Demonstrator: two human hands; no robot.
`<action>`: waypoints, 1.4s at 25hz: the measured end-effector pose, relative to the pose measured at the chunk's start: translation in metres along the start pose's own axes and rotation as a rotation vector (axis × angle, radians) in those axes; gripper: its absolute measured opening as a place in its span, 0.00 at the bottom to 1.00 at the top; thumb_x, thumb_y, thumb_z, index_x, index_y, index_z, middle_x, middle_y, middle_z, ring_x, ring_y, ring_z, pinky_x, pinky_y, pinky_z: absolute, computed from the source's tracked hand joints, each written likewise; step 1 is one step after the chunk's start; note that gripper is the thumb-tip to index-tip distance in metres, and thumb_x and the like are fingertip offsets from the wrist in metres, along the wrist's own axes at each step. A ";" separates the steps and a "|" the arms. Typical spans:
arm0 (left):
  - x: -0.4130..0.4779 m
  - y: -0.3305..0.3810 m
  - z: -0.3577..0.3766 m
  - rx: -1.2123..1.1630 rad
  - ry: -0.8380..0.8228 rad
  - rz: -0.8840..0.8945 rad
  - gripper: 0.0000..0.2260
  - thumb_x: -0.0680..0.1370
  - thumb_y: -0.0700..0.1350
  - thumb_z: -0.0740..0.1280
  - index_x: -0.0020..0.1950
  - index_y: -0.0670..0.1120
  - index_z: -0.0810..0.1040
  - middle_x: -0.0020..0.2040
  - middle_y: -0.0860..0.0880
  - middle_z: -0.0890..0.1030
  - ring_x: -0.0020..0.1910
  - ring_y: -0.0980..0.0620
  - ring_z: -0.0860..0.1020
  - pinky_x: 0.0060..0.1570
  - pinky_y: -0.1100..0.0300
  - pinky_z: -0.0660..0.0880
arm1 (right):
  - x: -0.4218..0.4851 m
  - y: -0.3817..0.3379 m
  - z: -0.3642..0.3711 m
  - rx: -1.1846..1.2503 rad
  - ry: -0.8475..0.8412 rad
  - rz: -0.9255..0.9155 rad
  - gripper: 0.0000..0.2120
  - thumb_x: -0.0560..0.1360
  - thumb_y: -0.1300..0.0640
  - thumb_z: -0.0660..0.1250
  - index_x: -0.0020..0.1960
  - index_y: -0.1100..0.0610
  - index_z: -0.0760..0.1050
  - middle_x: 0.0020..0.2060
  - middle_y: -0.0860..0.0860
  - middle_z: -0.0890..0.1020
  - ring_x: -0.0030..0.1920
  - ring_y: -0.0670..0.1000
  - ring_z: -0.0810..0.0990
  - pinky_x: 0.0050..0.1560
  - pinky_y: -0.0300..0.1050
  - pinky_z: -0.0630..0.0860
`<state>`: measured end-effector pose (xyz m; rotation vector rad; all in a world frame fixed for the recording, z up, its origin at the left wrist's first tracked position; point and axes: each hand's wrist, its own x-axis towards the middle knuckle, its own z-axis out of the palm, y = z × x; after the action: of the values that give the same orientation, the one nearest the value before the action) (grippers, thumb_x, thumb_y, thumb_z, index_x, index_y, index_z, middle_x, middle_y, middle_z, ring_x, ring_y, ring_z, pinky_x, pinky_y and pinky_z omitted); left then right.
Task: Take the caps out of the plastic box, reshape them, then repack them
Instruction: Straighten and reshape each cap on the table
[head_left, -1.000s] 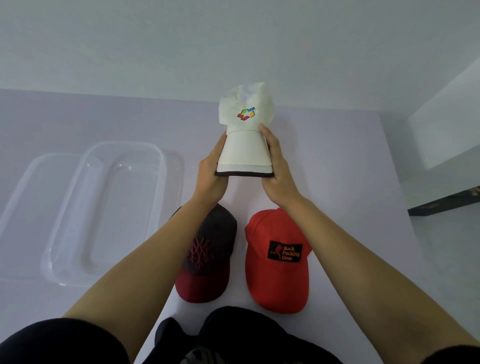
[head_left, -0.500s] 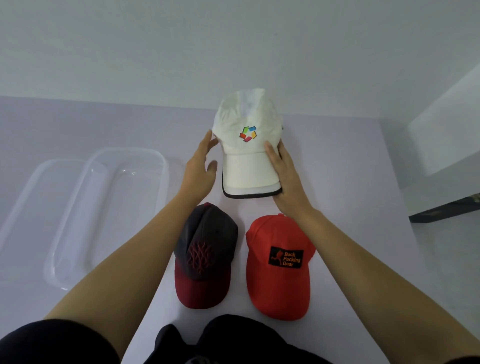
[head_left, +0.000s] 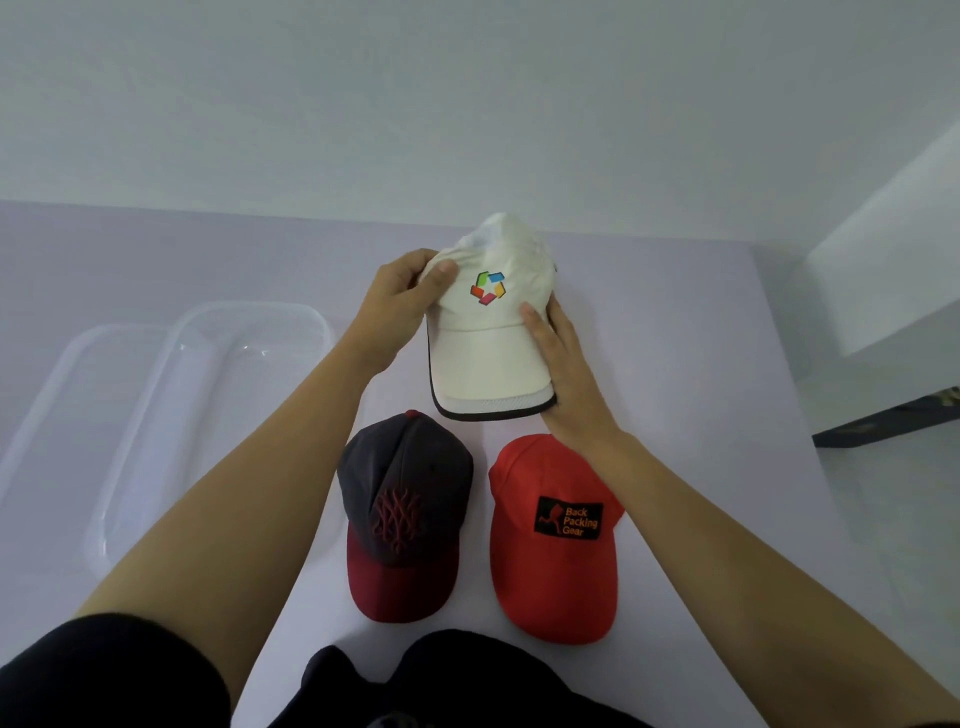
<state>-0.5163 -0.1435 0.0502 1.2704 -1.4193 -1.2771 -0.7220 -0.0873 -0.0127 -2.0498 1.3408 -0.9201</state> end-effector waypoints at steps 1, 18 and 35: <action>-0.001 0.001 0.000 0.011 0.009 0.010 0.08 0.80 0.45 0.61 0.45 0.47 0.77 0.40 0.53 0.78 0.38 0.62 0.76 0.41 0.68 0.72 | 0.000 0.000 -0.001 -0.049 -0.031 0.011 0.41 0.73 0.65 0.67 0.74 0.41 0.48 0.76 0.58 0.48 0.76 0.57 0.52 0.70 0.52 0.63; -0.003 0.015 0.019 0.059 0.208 0.090 0.14 0.78 0.52 0.62 0.31 0.53 0.70 0.28 0.56 0.72 0.30 0.56 0.70 0.32 0.59 0.68 | 0.069 -0.059 -0.051 0.193 -0.028 0.272 0.08 0.79 0.51 0.60 0.45 0.54 0.72 0.39 0.44 0.78 0.39 0.42 0.76 0.38 0.31 0.71; -0.005 0.012 0.018 0.063 0.302 0.203 0.13 0.79 0.49 0.62 0.34 0.54 0.72 0.28 0.57 0.71 0.32 0.56 0.69 0.36 0.58 0.68 | 0.028 -0.033 -0.029 0.997 -0.237 0.541 0.35 0.65 0.29 0.63 0.65 0.47 0.71 0.63 0.52 0.78 0.63 0.54 0.77 0.60 0.52 0.76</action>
<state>-0.5351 -0.1362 0.0597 1.2649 -1.3382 -0.8708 -0.7174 -0.1022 0.0372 -0.9354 0.9264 -0.8109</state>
